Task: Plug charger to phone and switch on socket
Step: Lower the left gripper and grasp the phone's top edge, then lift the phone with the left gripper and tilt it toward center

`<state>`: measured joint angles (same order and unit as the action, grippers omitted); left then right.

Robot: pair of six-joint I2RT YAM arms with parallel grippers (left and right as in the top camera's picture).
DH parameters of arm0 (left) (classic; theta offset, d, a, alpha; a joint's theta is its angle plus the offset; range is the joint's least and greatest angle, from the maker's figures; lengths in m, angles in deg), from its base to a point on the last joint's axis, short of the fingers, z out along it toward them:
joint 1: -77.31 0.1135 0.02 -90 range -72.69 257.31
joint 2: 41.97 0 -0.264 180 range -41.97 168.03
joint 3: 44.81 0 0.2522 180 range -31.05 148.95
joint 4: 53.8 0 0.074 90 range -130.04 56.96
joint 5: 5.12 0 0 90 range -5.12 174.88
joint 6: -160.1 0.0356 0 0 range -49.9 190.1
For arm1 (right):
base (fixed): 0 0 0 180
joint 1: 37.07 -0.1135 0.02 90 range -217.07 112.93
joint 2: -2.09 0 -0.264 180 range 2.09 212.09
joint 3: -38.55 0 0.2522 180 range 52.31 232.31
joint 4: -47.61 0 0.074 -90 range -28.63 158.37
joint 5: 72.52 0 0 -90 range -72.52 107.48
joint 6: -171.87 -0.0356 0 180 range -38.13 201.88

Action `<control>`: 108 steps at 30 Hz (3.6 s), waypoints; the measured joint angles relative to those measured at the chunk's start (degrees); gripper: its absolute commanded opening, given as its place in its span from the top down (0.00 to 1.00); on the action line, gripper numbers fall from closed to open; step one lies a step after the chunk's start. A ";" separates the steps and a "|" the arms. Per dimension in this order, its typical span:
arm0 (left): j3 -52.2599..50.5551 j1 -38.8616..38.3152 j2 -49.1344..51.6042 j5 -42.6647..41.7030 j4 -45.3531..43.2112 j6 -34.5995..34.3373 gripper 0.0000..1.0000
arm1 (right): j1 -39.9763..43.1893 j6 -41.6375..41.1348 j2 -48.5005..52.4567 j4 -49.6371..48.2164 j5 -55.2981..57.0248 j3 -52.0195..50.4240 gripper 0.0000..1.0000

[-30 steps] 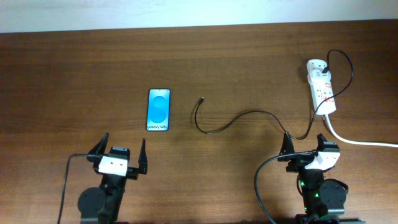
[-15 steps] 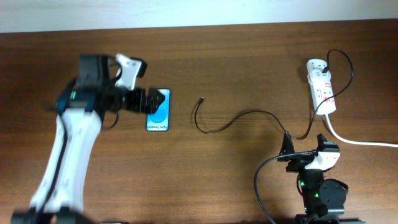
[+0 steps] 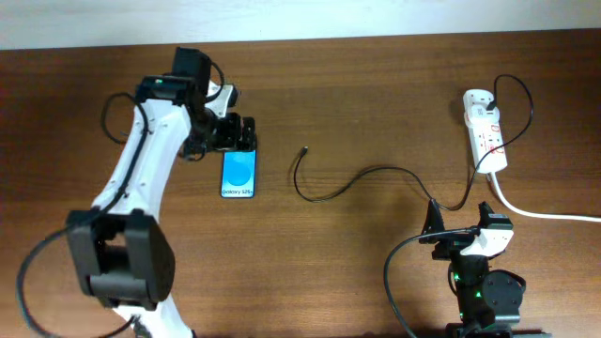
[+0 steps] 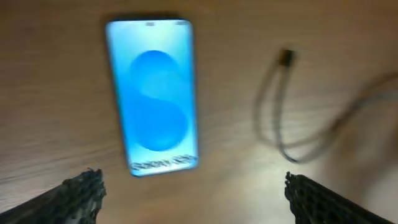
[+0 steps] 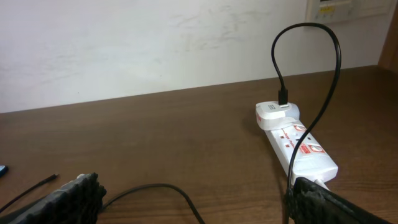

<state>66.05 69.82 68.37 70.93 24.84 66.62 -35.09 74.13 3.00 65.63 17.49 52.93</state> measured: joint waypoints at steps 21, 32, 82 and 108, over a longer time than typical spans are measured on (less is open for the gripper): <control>0.31 -4.35 15.91 12.15 -7.32 -3.23 0.00 | 0.00 -0.04 0.00 0.00 0.00 0.00 0.02; 0.33 -4.35 16.31 12.46 -7.30 -2.99 0.00 | 0.00 0.02 0.00 0.00 0.00 0.00 0.02; 24.59 0.00 21.55 -36.26 19.23 -28.20 1.00 | 0.00 -0.02 0.00 0.00 0.00 0.00 0.02; 24.63 0.39 21.55 -49.03 22.49 -45.99 1.00 | 0.00 0.00 0.00 0.00 0.00 0.00 0.02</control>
<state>90.69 70.22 89.92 21.90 47.33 20.63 -35.09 74.13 3.00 65.63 17.49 52.93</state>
